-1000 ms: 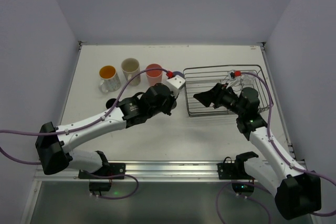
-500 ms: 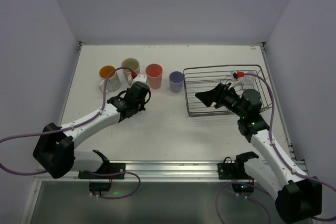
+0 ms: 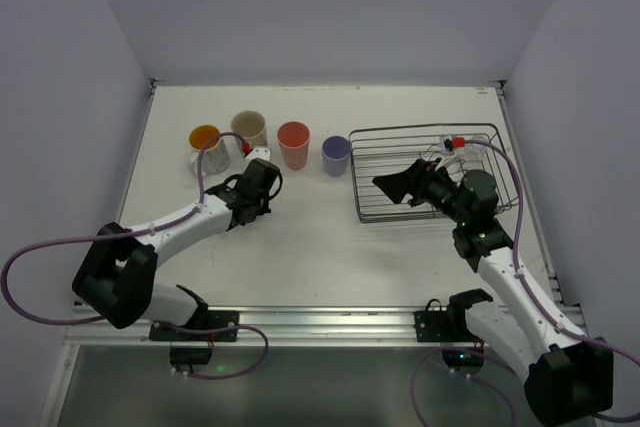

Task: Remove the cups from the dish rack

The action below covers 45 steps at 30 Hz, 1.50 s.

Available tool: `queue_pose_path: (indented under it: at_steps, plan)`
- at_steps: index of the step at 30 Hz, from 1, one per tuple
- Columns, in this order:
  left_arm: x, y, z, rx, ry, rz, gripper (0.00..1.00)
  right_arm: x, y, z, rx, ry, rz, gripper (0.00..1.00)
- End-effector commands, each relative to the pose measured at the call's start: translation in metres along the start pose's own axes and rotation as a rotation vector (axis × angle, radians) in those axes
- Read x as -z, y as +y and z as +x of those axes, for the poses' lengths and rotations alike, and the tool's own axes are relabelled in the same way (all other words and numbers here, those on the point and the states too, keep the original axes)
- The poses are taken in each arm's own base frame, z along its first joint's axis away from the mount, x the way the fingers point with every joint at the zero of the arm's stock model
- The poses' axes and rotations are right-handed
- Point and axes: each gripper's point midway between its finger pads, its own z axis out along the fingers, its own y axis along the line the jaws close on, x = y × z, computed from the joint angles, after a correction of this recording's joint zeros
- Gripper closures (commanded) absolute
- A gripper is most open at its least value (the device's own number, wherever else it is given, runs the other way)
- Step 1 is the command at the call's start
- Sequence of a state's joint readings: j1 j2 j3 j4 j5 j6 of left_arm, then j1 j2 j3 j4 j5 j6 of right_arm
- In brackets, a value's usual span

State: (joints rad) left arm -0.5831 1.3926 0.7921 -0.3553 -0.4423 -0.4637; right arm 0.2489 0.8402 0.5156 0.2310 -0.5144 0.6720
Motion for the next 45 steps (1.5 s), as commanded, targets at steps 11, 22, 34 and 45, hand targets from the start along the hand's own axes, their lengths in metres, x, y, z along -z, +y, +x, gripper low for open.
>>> queue_pose_path:
  at_steps: [11, 22, 34, 45]
  plan:
    - [0.019, -0.015, -0.038, 0.080, -0.134, 0.101, 0.36, -0.002, -0.019, -0.008, 0.036, -0.041, 0.100, 0.23]
    - [0.139, -0.061, -0.123, 0.050, -0.394, 0.526, 0.10, 0.015, -0.096, -0.053, 0.072, -0.198, 0.584, 0.34]
    - [0.239, -0.067, -0.115, -0.146, -0.576, 0.861, 0.00, 0.067, -0.225, -0.140, 0.106, -0.237, 1.161, 0.37]
    - [0.220, -0.077, -0.084, -0.191, -0.554, 0.913, 0.00, 0.066, -0.306, -0.154, 0.059, -0.084, 1.277, 0.32]
